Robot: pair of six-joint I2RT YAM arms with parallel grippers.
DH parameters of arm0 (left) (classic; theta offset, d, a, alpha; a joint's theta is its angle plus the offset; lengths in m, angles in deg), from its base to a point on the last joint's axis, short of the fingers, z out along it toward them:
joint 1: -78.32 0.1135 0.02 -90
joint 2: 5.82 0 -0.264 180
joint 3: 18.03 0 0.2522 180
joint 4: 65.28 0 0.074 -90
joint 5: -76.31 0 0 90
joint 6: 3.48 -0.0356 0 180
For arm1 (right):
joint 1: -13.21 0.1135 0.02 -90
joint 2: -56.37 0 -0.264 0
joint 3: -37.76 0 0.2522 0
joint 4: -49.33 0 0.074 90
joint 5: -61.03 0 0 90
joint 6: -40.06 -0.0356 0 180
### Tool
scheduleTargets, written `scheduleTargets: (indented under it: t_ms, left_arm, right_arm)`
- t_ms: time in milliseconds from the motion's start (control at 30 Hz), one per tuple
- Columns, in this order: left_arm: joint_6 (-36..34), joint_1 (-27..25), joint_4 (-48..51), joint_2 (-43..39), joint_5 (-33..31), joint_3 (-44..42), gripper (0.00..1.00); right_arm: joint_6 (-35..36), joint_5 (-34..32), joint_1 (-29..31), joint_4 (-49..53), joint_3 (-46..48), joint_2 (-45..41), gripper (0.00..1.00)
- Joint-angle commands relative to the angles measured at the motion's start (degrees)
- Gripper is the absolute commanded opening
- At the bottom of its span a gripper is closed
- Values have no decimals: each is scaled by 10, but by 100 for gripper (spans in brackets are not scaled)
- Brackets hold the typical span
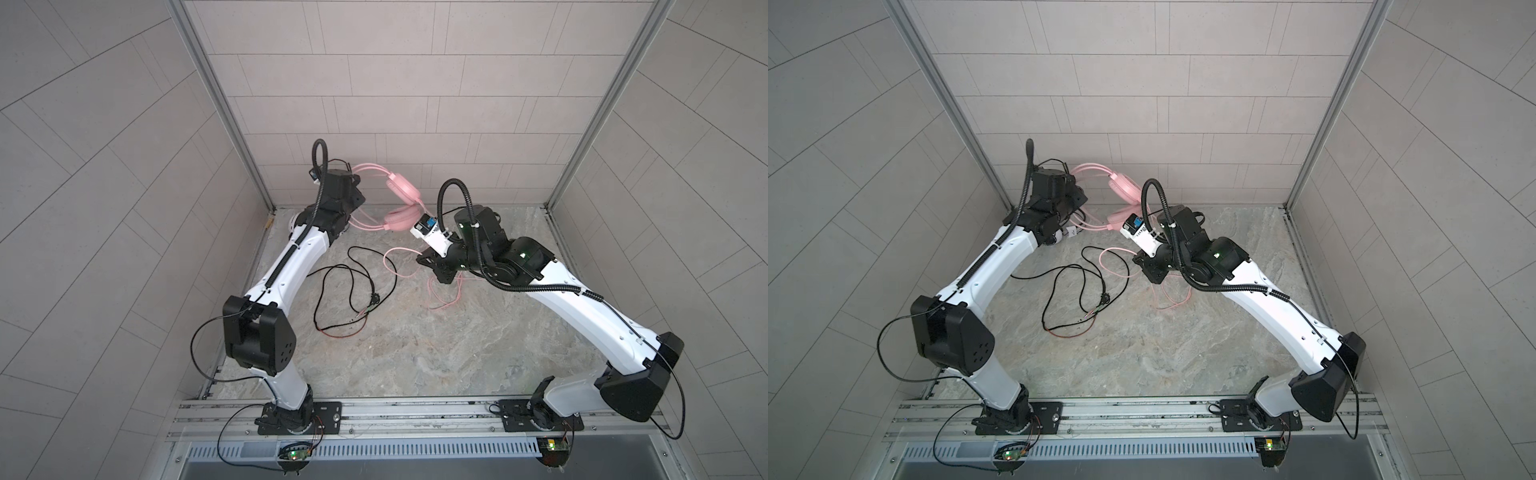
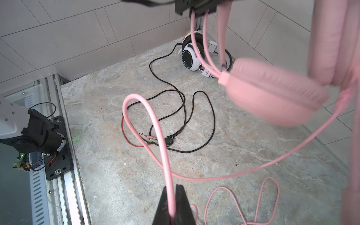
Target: Wrap the headphones
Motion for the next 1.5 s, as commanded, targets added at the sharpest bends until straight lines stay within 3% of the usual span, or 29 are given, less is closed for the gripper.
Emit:
scheduleTargets:
  t_ms: [0,133,267,333,533,700,800,967,1267,1467]
  left_arm:
    - [-13,-19,-28,-44,29,-43,0]
    - [-50,-28,15,-57,72,-74,0]
    - [-98,-29,30,-75,166,-110,0]
    - [-114,-29,38,-87,181,-124,0]
    - [-161,-21,78,-111,173,-136,0]
    - [-170,-12,95,-118,137,-140,0]
    - [-183,-8,117,-118,154,-131,0]
    - [-197,5,131,-143,150,-143,0]
    - [-214,38,127,-189,101,-176,0]
    - [-231,40,142,-194,90,-170,0]
  right_arm:
    - [-7,-33,1,2,0,-9,0]
    - [-8,-74,-10,5,3,-15,0]
    - [-18,-80,-40,6,8,-16,0]
    - [-25,-73,-60,2,16,-16,0]
    - [-46,-51,-120,-8,26,-14,0]
    - [-61,2,-113,-22,22,-15,0]
    - [-37,-40,-98,13,9,-8,0]
    - [-23,-74,-120,31,17,-8,0]
    - [-57,24,-103,10,2,-33,0]
    - [-76,151,-71,-10,-16,-29,0]
